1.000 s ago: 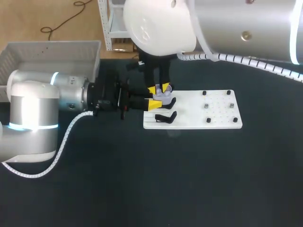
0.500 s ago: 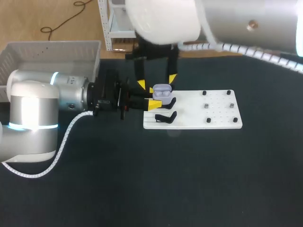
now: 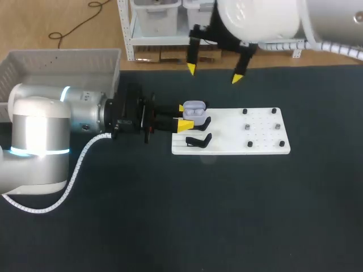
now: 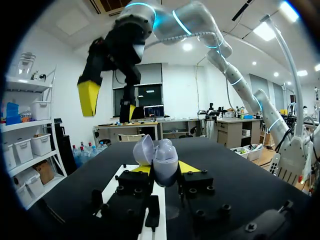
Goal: Pick up each earbud case from the left stands, insert the matching earbuds, close the lid, and place the case in the box.
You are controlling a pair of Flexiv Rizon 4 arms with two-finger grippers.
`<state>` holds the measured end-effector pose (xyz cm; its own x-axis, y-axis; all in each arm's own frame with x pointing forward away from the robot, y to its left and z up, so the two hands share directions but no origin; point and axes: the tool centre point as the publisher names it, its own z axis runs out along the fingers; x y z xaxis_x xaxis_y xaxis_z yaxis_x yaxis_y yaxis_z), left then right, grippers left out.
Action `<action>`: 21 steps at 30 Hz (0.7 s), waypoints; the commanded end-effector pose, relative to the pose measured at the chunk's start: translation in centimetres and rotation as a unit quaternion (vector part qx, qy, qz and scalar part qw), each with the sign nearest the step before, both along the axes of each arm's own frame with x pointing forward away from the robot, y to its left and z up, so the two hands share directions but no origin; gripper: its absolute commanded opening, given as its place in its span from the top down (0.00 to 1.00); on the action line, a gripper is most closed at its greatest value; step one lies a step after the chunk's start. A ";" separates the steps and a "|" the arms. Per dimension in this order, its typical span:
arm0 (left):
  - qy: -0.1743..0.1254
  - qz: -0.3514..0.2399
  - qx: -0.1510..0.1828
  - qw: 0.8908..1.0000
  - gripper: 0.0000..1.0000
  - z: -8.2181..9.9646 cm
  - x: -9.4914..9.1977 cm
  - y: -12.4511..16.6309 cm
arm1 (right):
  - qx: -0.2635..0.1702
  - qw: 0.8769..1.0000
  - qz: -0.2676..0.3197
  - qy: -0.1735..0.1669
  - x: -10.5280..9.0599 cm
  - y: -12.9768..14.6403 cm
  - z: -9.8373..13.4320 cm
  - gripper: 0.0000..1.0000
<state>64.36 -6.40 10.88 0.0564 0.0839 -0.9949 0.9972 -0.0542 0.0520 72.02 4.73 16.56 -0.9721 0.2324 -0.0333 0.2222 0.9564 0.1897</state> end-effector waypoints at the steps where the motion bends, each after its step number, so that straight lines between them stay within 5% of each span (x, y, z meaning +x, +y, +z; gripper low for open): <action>1: -0.001 0.001 -0.001 1.000 1.00 0.0 -0.1 0.0 | 0.022 1.000 -0.017 -0.001 -0.4 -0.6 -1.9 0.00; 21: -0.001 0.001 -0.001 1.000 1.00 0.0 -0.1 0.0 | -0.004 0.998 0.005 0.058 -4.4 -0.9 -2.8 0.00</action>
